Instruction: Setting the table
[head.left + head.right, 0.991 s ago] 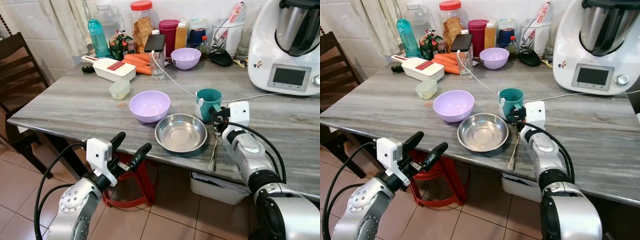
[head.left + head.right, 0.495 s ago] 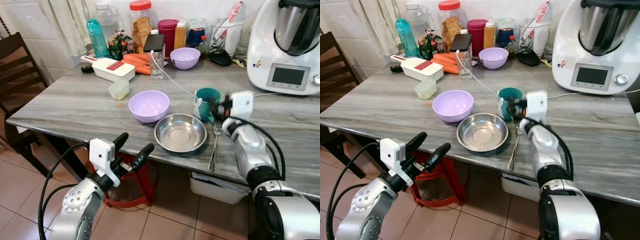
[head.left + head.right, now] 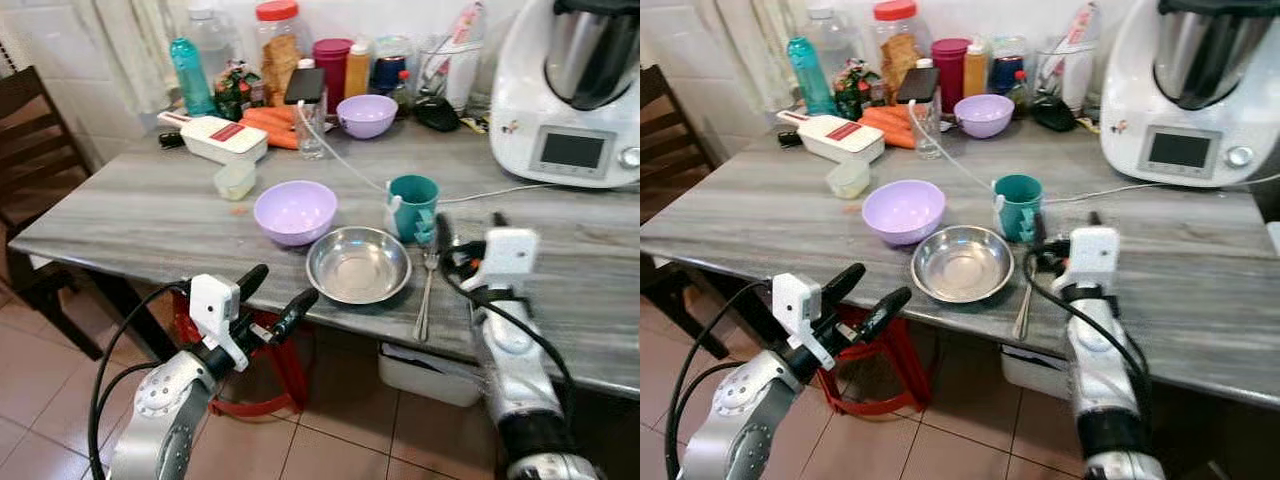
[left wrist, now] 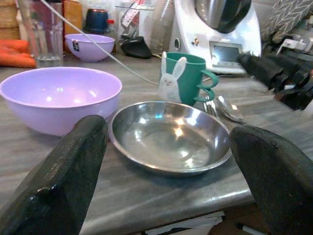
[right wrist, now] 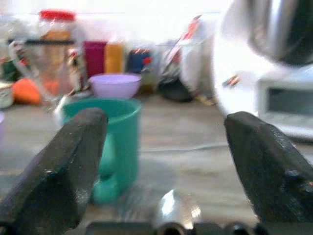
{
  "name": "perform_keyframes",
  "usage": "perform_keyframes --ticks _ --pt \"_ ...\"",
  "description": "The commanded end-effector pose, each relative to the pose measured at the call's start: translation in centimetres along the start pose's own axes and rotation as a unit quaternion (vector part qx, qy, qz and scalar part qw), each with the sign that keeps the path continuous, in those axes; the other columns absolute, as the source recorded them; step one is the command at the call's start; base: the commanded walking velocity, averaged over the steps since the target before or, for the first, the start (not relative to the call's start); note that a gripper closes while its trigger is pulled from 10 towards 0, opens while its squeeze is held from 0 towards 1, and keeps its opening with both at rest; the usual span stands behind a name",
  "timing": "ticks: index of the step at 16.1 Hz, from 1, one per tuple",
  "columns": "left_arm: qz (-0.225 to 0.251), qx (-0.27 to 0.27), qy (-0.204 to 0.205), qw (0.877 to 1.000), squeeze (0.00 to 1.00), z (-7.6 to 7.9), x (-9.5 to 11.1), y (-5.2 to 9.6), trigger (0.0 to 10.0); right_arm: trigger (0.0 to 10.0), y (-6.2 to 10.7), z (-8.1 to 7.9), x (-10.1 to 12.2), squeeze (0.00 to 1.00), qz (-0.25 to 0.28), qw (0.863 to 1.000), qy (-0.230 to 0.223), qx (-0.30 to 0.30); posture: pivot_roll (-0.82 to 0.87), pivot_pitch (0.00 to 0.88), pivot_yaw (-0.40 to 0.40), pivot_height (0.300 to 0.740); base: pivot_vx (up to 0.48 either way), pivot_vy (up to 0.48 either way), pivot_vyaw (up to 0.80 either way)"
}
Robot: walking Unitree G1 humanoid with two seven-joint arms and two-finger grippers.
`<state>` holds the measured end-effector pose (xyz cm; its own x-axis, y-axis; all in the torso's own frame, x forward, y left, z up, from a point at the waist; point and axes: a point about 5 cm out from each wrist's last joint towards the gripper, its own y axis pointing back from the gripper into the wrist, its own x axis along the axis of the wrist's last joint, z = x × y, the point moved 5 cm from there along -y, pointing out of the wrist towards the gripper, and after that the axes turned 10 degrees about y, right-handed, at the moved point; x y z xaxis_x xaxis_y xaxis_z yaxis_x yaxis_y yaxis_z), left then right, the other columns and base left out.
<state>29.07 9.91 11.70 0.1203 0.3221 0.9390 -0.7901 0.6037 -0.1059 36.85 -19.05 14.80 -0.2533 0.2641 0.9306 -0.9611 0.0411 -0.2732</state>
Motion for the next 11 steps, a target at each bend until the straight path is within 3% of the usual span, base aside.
perform_keyframes --ticks 1,5,9,10,11 --pt "0.003 0.004 -0.007 1.0 0.0 -0.4 0.3 -0.1 10.0 10.0 0.7 0.1 1.2 1.0 0.012 1.0 0.011 -0.011 -0.06 0.0 0.098 0.74 0.0 0.0 0.0" --pt "0.008 0.014 -0.01 1.0 0.0 -0.9 0.0 -0.4 10.0 10.0 3.7 0.2 1.2 1.0 -0.016 0.999 0.019 -0.029 -0.08 0.0 0.094 0.74 0.0 0.0 0.0" --pt "0.03 0.119 -0.031 0.992 0.0 -3.8 0.2 0.2 10.0 10.0 6.2 -0.3 0.7 1.0 -0.048 0.999 0.013 -0.017 -0.09 0.0 0.09 0.74 0.0 0.0 0.0" --pt "0.033 0.13 -0.037 0.99 0.0 -4.1 0.3 0.3 10.0 10.0 6.4 -0.2 0.7 0.93 -0.052 0.998 0.016 -0.014 -0.1 0.0 0.089 0.74 0.0 0.0 0.0" --pt "0.034 0.143 -0.038 0.988 0.0 -4.5 0.4 0.5 10.0 10.0 6.5 -0.2 0.7 0.16 -0.053 0.998 0.02 -0.012 -0.1 0.0 0.089 0.74 0.0 0.0 0.0"
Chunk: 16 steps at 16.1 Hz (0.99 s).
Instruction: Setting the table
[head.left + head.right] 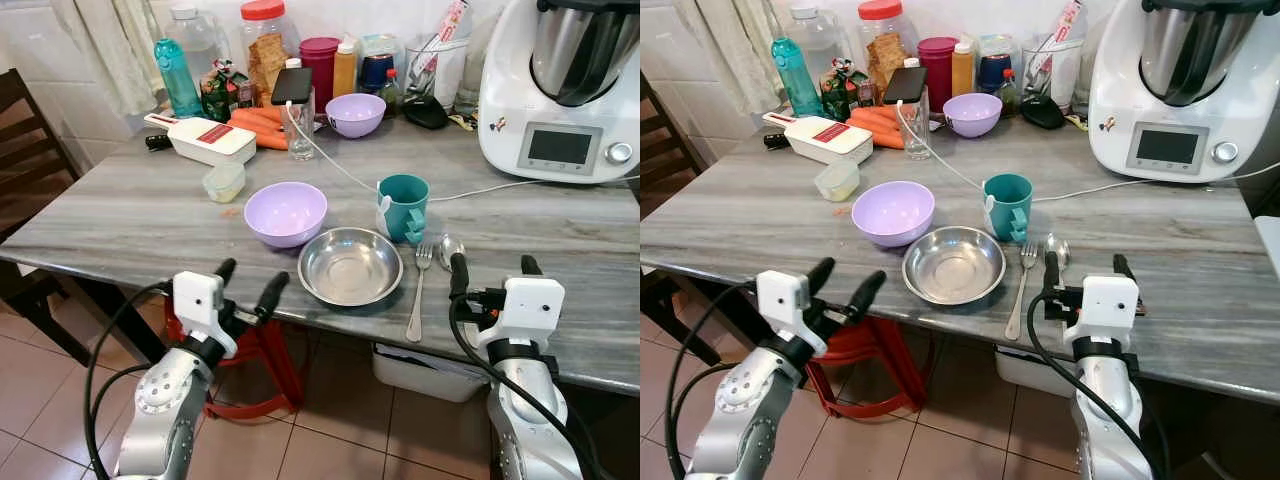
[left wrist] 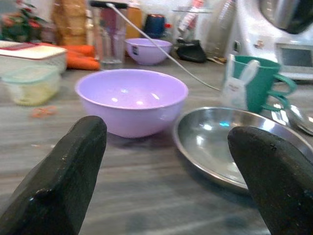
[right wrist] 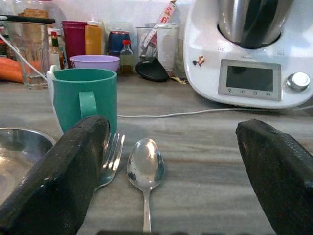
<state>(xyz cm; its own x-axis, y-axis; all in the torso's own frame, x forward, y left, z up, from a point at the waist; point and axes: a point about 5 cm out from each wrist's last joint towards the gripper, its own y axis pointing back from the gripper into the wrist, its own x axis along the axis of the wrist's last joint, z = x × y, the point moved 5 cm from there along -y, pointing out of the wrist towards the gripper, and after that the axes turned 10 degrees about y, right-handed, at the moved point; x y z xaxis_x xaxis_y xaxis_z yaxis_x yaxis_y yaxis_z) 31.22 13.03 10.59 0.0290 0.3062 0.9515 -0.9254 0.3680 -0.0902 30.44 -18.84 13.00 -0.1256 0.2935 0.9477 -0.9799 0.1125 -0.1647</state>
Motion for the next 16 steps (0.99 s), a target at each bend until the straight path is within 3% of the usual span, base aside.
perform_keyframes --ticks 1,6,10,16 --pt "0.001 0.026 -0.009 1.0 0.0 -1.1 0.1 0.0 10.0 10.0 0.0 -0.2 0.8 0.0 0.01 1.0 0.009 0.011 -0.1 0.0 0.086 0.74 0.0 0.0 0.0" --pt "0.016 0.056 -0.019 0.998 0.0 -1.6 0.2 -0.7 10.0 10.0 -0.2 -1.4 2.2 0.0 0.024 0.998 0.034 0.045 -0.1 0.0 0.077 0.74 0.0 0.0 0.76" --pt "0.022 0.144 -0.049 0.988 0.0 -4.4 0.5 -0.6 10.0 10.0 -0.4 -1.8 2.5 0.0 0.026 0.997 0.034 0.057 -0.1 0.0 0.073 0.74 0.0 0.0 0.8" --pt "0.019 0.151 -0.031 0.988 0.0 -4.4 0.2 -0.8 10.0 10.0 -0.8 -2.2 3.0 0.0 0.035 0.996 0.035 0.068 -0.1 0.0 0.064 0.74 0.0 0.0 0.8"
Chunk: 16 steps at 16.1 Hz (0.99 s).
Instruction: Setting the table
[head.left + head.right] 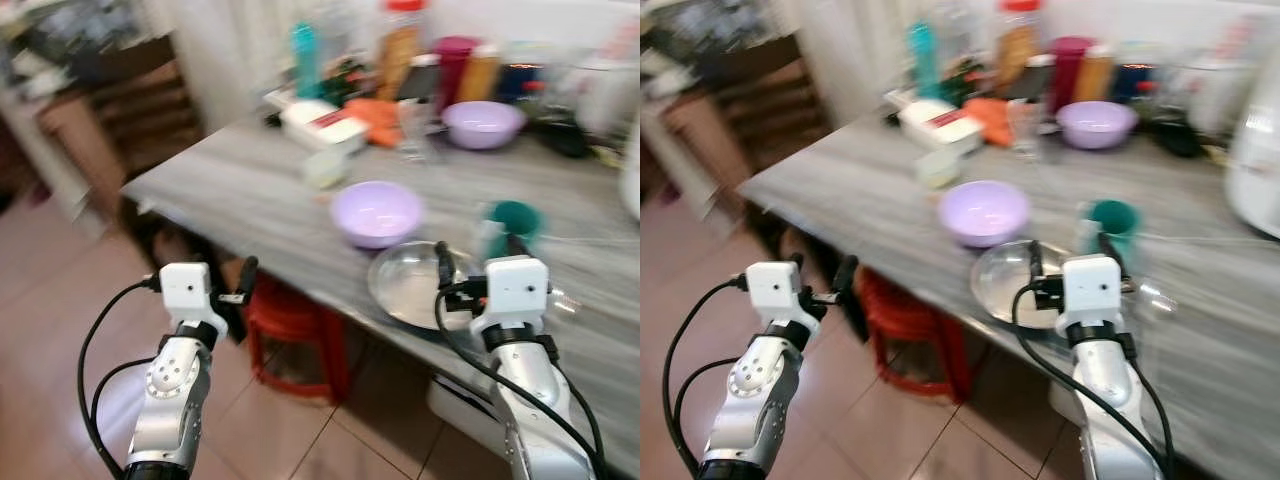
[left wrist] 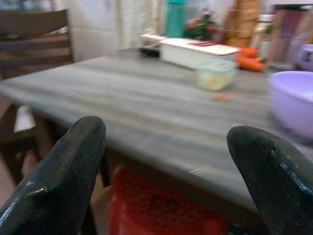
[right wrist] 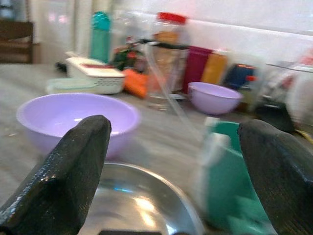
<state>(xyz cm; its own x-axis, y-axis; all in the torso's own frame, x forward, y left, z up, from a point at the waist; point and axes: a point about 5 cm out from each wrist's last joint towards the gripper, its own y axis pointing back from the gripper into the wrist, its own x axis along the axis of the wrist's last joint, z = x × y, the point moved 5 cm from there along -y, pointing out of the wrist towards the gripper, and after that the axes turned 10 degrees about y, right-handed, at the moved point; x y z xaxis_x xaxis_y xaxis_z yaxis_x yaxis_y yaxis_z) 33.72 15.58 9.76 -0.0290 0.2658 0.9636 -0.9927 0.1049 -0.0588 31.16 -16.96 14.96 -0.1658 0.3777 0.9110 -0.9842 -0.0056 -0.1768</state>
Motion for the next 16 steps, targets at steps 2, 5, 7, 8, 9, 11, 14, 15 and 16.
perform_keyframes --ticks 2,5,7,8,9,11,14,15,16 --pt "-0.001 0.022 -0.007 1.0 0.0 -1.2 0.0 0.2 10.0 10.0 -0.2 -1.1 0.9 0.0 0.015 1.0 -0.007 0.021 -0.1 0.0 0.063 0.74 0.0 0.0 0.8" --pt "0.0 0.033 -0.012 0.999 0.0 -1.6 0.0 0.2 10.0 10.0 -0.3 -1.5 0.9 0.0 0.016 0.999 -0.01 0.029 -0.09 0.0 0.061 0.74 0.0 0.0 0.8" --pt "0.003 0.041 -0.019 0.999 0.0 -2.0 0.1 0.3 10.0 10.0 -0.5 -1.7 1.0 0.0 0.018 0.999 -0.012 0.035 -0.09 0.0 0.06 0.74 0.0 0.0 0.8" --pt "0.007 0.052 -0.028 0.998 0.0 -2.4 0.2 0.3 10.0 10.0 -0.5 -1.9 1.0 0.0 0.02 0.999 -0.011 0.039 -0.09 0.0 0.057 0.74 0.0 0.0 0.8" --pt "0.007 0.055 -0.03 0.998 0.0 -2.5 0.3 0.3 10.0 10.0 -0.5 -2.0 1.1 0.0 0.02 0.999 -0.01 0.041 -0.09 0.0 0.057 0.74 0.0 0.0 0.8" --pt "0.01 0.075 -0.043 0.996 0.0 -3.2 0.4 0.4 10.0 10.0 -0.7 -2.3 1.1 0.0 0.022 0.999 -0.012 0.048 -0.08 0.0 0.057 0.74 0.0 0.0 0.8" --pt "0.009 0.085 -0.054 0.995 0.0 -3.7 0.3 0.4 10.0 10.0 -0.8 -2.6 1.1 0.0 0.023 0.998 -0.014 0.053 -0.08 0.0 0.06 0.74 0.0 0.0 0.8" --pt "0.007 0.086 -0.055 0.995 0.0 -3.7 0.2 0.4 10.0 10.0 -0.8 -2.7 0.9 0.0 0.021 0.998 -0.014 0.053 -0.08 0.0 0.061 0.74 0.0 0.0 0.8" --pt "0.0 0.085 -0.053 0.995 0.0 -3.7 -0.1 0.4 10.0 10.0 -0.7 -2.8 0.8 0.0 0.02 0.998 -0.014 0.054 -0.08 0.0 0.062 0.74 0.0 0.0 0.8"
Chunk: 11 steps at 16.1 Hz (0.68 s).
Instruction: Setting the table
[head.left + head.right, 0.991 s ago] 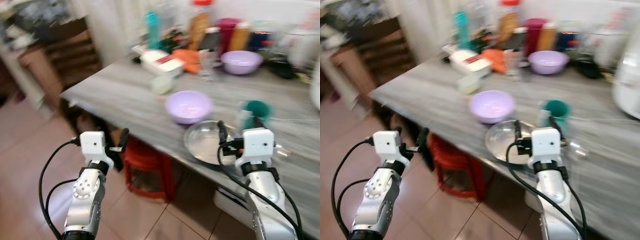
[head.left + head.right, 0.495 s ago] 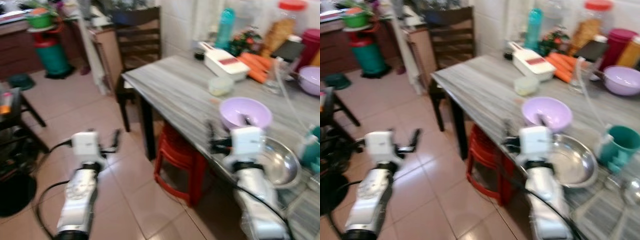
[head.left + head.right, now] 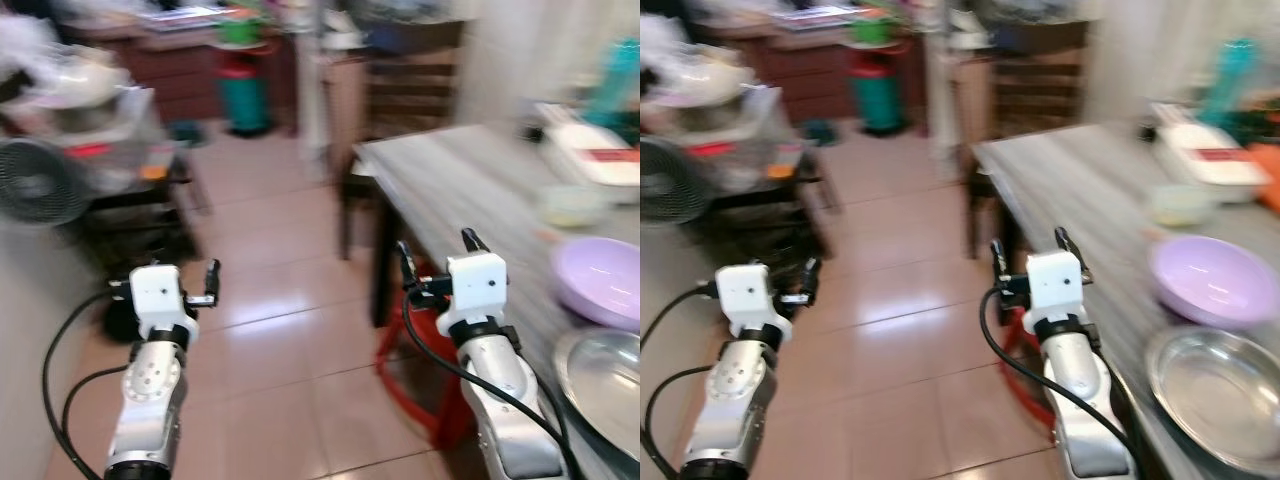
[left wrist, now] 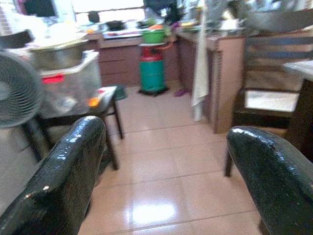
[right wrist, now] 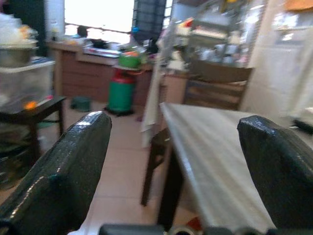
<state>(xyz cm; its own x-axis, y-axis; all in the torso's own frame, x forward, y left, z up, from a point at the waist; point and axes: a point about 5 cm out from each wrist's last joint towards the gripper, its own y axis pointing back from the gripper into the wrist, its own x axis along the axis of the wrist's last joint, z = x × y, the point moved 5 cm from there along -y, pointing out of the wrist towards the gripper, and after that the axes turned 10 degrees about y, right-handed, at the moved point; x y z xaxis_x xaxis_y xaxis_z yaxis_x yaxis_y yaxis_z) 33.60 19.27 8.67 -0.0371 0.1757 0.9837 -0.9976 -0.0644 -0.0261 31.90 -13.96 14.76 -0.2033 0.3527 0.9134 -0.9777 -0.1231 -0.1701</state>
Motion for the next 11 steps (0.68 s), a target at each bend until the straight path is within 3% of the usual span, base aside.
perform_keyframes --ticks 1,6,7,8,9,10,11 --pt "-0.007 -0.002 -0.006 1.0 0.0 0.1 -0.3 -0.1 10.0 10.0 0.0 0.0 -0.1 0.0 -0.001 1.0 -0.002 -0.002 -0.08 0.0 0.063 0.74 0.0 0.0 0.8" --pt "-0.041 -0.001 -0.013 0.999 0.0 -0.3 -2.4 0.1 10.0 10.0 0.0 -0.1 -1.9 0.0 -0.027 0.999 -0.02 -0.007 -0.07 0.0 0.066 0.74 0.0 0.0 0.8" --pt "-0.07 -0.002 -0.005 0.998 0.0 -0.3 -3.8 0.3 10.0 10.0 0.0 0.0 -3.3 0.0 -0.05 0.998 -0.021 -0.015 -0.07 0.0 0.066 0.74 0.0 0.0 0.8" --pt "-0.099 -0.005 -0.007 0.995 0.0 -0.4 -5.3 0.5 10.0 10.0 0.2 -0.2 -5.6 0.0 -0.09 0.995 -0.044 -0.018 -0.07 0.0 0.068 0.74 0.0 0.0 0.0" --pt "-0.12 -0.007 0.012 0.993 0.0 -0.3 -6.2 0.7 10.0 10.0 0.4 -0.1 -7.0 0.0 -0.118 0.992 -0.038 -0.023 -0.07 0.0 0.069 0.74 0.0 0.0 0.0" --pt "-0.145 -0.01 0.009 0.989 0.0 -0.2 -7.3 1.0 10.0 10.0 0.8 0.3 -8.6 0.0 -0.147 0.987 -0.045 -0.04 -0.06 0.0 0.07 0.74 0.0 0.0 0.0" --pt "-0.175 -0.013 -0.015 0.984 0.0 -0.6 -9.1 1.6 10.0 10.0 1.8 -0.6 -12.0 0.0 -0.211 0.975 -0.061 -0.027 -0.06 0.0 0.069 0.74 0.0 0.0 0.0"
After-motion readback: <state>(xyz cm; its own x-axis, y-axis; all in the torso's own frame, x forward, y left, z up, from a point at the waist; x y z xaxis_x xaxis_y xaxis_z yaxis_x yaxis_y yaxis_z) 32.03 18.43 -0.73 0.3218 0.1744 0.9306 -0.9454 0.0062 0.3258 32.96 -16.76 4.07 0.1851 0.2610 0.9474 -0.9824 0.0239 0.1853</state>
